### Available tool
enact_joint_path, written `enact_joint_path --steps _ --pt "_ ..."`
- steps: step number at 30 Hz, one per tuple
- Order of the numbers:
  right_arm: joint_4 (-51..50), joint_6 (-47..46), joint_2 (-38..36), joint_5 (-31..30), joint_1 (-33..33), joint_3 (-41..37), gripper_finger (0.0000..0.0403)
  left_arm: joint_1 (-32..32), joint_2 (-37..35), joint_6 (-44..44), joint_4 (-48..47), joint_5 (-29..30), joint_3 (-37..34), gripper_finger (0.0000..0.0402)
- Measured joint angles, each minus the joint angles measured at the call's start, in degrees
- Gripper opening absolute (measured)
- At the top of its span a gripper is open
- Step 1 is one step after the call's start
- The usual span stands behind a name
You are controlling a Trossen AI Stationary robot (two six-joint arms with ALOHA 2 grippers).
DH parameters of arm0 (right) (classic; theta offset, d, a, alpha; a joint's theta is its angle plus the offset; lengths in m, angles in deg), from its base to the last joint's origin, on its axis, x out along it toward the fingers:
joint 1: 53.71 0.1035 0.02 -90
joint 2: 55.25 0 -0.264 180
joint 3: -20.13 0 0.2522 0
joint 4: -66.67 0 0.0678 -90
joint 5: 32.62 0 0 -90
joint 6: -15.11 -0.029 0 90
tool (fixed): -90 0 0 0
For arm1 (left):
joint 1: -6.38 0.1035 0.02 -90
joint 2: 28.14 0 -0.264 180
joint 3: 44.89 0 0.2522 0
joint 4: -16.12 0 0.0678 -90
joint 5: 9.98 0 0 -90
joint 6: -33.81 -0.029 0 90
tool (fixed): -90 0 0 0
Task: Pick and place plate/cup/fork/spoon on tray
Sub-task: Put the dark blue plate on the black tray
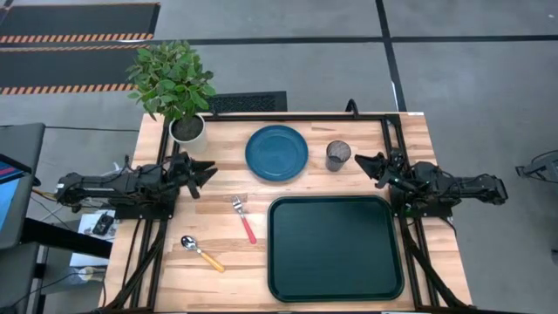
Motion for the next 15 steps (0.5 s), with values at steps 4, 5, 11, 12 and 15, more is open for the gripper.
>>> enact_joint_path --steps 4,5,11,12,15 --pt "-0.3 0.8 2.0 -1.9 -0.2 0.6 0.0157 0.0 13.7 4.9 -0.7 0.4 7.8 0.0167" --pt "-0.2 1.3 2.8 -1.9 -0.3 0.9 0.0164 0.1 17.4 5.9 -1.1 1.1 9.9 0.0167" --pt "-0.1 1.6 6.8 -3.5 -0.6 1.9 0.0201 4.5 37.5 8.0 -6.9 2.1 23.5 0.0167" --pt "-0.1 1.7 7.4 -3.5 -0.6 2.1 0.0206 5.8 40.3 7.2 -8.1 0.7 25.6 0.0167" --pt "-0.4 5.1 9.0 -2.8 -0.1 3.2 0.0216 10.0 47.4 5.1 -11.5 -5.6 31.0 0.0167"
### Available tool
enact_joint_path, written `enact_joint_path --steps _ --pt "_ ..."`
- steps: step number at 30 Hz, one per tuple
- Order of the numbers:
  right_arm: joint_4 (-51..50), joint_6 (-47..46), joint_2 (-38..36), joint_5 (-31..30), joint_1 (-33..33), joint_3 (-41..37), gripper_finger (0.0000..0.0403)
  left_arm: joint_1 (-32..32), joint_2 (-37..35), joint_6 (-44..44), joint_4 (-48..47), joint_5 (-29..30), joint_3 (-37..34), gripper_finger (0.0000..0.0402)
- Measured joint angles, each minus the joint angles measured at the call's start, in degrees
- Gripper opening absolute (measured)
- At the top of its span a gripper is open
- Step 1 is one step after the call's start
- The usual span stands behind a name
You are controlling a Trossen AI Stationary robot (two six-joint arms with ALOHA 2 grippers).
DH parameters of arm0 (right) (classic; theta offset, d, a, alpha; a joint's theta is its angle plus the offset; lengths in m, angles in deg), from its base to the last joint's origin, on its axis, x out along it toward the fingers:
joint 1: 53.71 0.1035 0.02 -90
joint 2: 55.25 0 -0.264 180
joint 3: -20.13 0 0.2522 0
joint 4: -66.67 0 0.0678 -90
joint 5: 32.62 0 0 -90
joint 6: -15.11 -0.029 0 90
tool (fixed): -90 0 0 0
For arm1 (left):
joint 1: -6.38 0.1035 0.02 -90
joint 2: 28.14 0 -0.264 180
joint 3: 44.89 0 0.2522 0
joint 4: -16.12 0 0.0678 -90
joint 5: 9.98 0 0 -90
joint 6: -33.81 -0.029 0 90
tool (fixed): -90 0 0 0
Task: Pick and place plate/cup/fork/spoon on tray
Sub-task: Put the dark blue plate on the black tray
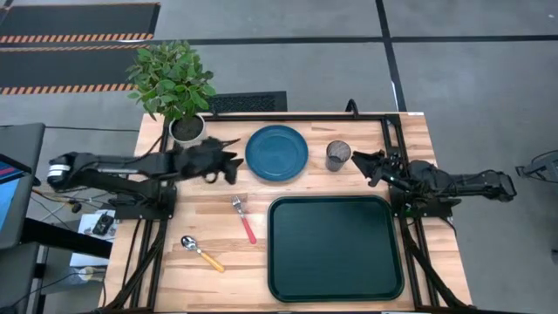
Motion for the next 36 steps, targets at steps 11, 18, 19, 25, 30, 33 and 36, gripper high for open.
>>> enact_joint_path --steps 11,18,19,25,30,33,36 --pt "-31.7 6.5 10.3 -9.8 0.8 24.5 0.0221 12.3 11.7 -1.2 -0.6 -13.1 4.3 0.0167" --pt "-62.2 -9.6 25.0 -13.2 -5.5 42.5 0.0206 14.0 13.1 -2.1 0.6 -12.5 4.4 0.0167" --pt "-65.1 -11.4 27.3 -11.7 -7.2 44.0 0.0202 14.0 13.1 -2.1 1.0 -12.3 4.4 0.0167" --pt "-66.9 -6.6 38.7 4.0 -20.0 46.7 0.0184 14.0 13.1 -3.5 1.7 -13.6 4.4 0.0167" --pt "-64.7 1.3 46.2 17.3 -30.3 46.7 0.0181 13.9 13.1 -3.6 1.8 -13.5 4.4 0.0167" --pt "-63.3 3.5 48.3 21.2 -33.6 46.7 0.0182 13.9 13.1 -3.6 1.7 -13.5 4.4 0.0167" --pt "-62.6 4.0 48.7 21.6 -35.5 46.7 0.0185 14.0 13.1 -3.8 1.5 -13.5 4.4 0.0167"
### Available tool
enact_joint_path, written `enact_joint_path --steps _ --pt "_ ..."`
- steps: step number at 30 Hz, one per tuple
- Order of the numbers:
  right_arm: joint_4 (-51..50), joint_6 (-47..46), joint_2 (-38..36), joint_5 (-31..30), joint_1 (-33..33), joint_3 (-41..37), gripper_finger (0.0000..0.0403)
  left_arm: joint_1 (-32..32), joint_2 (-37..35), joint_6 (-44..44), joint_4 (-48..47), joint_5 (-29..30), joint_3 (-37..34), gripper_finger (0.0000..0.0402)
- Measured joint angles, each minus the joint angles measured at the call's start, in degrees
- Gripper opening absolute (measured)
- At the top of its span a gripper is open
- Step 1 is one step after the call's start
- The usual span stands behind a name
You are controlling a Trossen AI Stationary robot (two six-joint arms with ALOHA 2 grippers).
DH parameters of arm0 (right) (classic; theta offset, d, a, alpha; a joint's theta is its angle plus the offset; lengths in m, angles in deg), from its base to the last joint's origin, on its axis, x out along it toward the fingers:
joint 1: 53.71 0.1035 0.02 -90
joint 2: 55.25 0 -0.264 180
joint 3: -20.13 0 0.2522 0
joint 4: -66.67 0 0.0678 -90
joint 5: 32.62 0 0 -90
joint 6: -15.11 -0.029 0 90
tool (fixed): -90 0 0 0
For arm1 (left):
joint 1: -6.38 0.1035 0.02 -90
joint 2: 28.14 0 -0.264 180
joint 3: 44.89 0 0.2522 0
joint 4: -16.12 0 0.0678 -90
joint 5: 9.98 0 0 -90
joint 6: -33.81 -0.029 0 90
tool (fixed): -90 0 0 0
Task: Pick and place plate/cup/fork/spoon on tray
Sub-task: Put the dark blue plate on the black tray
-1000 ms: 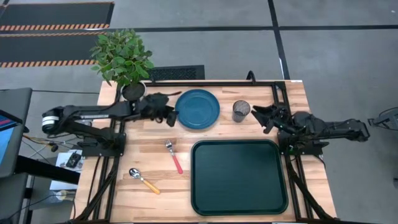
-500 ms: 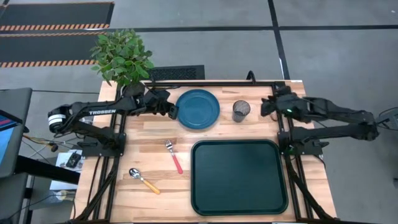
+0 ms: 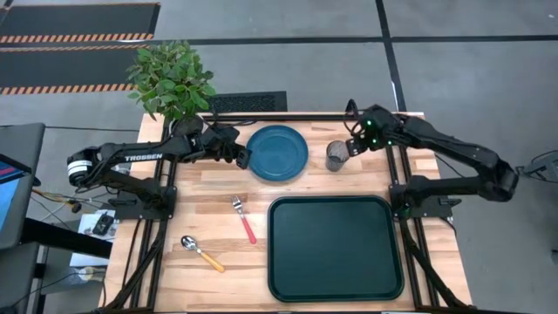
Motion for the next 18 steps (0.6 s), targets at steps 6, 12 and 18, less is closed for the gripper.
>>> enact_joint_path --steps 6,12,18 --pt "1.7 0.0 -1.0 0.0 -0.8 0.0 0.0185 2.6 3.2 0.2 -0.6 0.8 0.0 0.0167" --pt "1.6 0.0 -0.9 0.1 -0.7 0.0 0.0178 3.6 12.6 1.8 0.8 0.9 0.0 0.0167" --pt "1.7 1.2 -0.9 0.1 -0.7 0.0 0.0179 3.6 20.1 2.6 4.8 2.2 0.0 0.0167"
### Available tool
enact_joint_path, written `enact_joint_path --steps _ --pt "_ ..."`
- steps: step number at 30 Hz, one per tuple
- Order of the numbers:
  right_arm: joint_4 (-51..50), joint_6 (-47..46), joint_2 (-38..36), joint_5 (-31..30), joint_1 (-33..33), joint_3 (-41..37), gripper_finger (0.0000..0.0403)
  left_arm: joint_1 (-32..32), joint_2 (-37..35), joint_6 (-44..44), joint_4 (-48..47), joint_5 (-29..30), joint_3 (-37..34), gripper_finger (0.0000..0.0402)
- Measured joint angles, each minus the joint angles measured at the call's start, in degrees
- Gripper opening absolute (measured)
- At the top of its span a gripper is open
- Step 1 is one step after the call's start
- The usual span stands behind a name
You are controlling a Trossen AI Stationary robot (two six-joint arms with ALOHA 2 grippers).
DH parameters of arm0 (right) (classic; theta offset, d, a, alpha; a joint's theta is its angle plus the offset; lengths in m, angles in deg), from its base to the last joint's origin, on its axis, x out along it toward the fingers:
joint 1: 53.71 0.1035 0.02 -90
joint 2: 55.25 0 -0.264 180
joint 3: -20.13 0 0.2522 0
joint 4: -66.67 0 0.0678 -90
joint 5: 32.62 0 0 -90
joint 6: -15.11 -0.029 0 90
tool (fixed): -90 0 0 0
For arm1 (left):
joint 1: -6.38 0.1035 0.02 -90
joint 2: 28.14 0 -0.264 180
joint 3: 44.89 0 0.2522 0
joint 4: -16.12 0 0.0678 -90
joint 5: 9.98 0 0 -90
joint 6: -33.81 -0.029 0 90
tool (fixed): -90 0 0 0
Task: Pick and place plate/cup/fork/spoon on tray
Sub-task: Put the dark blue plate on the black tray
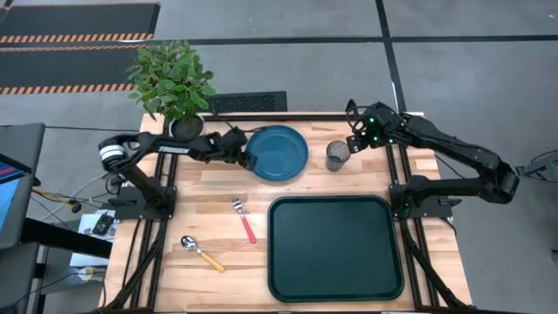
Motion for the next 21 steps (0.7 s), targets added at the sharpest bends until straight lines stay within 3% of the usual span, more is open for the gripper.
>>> enact_joint_path --steps 7,14,21 --pt "-0.1 0.5 0.0 0.0 0.0 0.0 0.0174 0.2 5.5 4.1 4.0 -1.1 0.2 0.0155" --pt "-0.1 1.3 0.0 0.0 0.0 0.0 0.0166 0.2 4.8 5.0 5.3 -2.1 0.2 0.0017" --pt "-0.2 1.3 0.0 0.0 0.0 0.0 0.0157 0.1 3.1 5.5 9.5 -0.3 0.4 0.0003"
